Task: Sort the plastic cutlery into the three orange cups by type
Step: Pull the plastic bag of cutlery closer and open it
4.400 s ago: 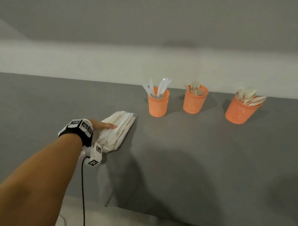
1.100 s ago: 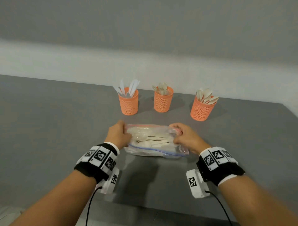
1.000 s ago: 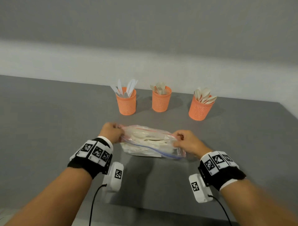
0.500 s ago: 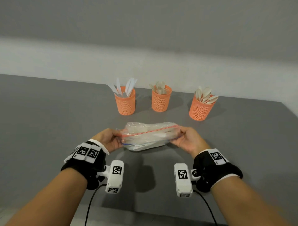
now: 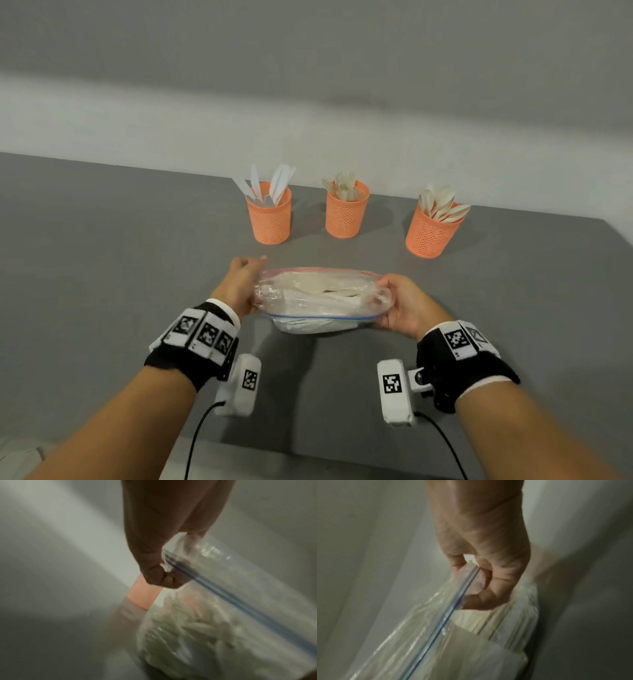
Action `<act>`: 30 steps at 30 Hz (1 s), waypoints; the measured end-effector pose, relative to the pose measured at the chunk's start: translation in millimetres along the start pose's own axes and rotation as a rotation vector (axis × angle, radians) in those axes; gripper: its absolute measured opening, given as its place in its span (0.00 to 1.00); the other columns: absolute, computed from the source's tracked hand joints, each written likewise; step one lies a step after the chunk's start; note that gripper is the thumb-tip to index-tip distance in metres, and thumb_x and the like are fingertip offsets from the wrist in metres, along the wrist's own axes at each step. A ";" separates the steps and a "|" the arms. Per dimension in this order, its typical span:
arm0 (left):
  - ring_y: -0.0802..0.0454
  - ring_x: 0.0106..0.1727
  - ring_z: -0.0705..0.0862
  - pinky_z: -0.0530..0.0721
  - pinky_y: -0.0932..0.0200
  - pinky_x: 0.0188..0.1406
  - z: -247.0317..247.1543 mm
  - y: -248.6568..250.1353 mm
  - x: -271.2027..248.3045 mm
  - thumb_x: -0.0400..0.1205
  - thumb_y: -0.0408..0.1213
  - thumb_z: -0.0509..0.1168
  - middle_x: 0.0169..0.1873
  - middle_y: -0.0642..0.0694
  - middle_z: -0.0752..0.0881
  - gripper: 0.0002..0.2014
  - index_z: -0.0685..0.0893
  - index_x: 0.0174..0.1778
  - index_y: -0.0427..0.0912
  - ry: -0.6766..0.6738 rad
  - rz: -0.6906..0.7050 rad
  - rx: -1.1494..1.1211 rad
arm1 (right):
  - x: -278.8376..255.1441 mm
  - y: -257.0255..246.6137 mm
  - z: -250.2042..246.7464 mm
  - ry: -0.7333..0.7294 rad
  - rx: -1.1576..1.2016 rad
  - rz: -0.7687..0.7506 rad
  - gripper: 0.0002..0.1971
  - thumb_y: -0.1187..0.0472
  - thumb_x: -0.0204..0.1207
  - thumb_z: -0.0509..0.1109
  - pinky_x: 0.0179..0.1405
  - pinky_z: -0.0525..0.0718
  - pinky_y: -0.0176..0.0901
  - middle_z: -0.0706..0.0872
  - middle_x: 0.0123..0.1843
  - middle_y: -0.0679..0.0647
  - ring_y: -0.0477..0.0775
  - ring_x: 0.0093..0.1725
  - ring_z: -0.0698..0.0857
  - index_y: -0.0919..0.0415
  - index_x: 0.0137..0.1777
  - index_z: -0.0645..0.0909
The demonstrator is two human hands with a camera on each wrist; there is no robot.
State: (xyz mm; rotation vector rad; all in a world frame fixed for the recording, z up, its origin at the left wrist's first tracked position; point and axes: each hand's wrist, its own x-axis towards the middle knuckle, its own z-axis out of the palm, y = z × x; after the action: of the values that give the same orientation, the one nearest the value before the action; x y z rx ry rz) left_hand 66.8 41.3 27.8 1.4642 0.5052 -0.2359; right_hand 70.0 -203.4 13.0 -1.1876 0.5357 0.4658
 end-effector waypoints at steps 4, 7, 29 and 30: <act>0.53 0.57 0.76 0.77 0.67 0.59 9.8 -5.1 -16.8 0.75 0.36 0.71 0.60 0.43 0.74 0.10 0.77 0.40 0.55 -0.026 0.686 0.583 | -3.8 -9.0 6.1 0.254 -0.610 -0.367 0.14 0.65 0.71 0.69 0.43 0.79 0.43 0.76 0.50 0.53 0.52 0.45 0.78 0.57 0.56 0.75; 0.49 0.75 0.67 0.67 0.59 0.73 18.5 -9.2 -17.8 0.74 0.35 0.71 0.75 0.42 0.63 0.08 0.88 0.48 0.50 -0.058 0.660 1.038 | -18.4 -13.1 25.9 0.243 -0.776 -0.930 0.13 0.74 0.69 0.69 0.49 0.75 0.27 0.76 0.47 0.50 0.48 0.46 0.77 0.63 0.53 0.80; 0.46 0.67 0.77 0.79 0.58 0.66 -20.4 -18.9 22.5 0.69 0.25 0.69 0.69 0.43 0.71 0.51 0.47 0.78 0.66 -0.431 0.304 0.871 | 23.7 -1.4 48.7 -0.291 -1.712 -0.541 0.23 0.57 0.68 0.75 0.48 0.68 0.39 0.74 0.53 0.54 0.51 0.51 0.71 0.63 0.58 0.71; 0.48 0.66 0.77 0.80 0.64 0.62 -21.7 -19.8 22.9 0.71 0.20 0.67 0.70 0.44 0.72 0.48 0.51 0.79 0.59 -0.439 0.283 0.784 | 23.7 1.3 50.7 -0.291 -1.736 -0.540 0.22 0.58 0.67 0.75 0.47 0.67 0.38 0.72 0.52 0.53 0.51 0.51 0.71 0.61 0.57 0.70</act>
State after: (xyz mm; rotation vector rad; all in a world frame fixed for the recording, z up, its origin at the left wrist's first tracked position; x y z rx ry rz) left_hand 74.0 63.9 -0.9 2.1410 -0.1907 -0.5541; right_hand 95.2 -153.4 11.6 -2.7216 -0.6839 0.5923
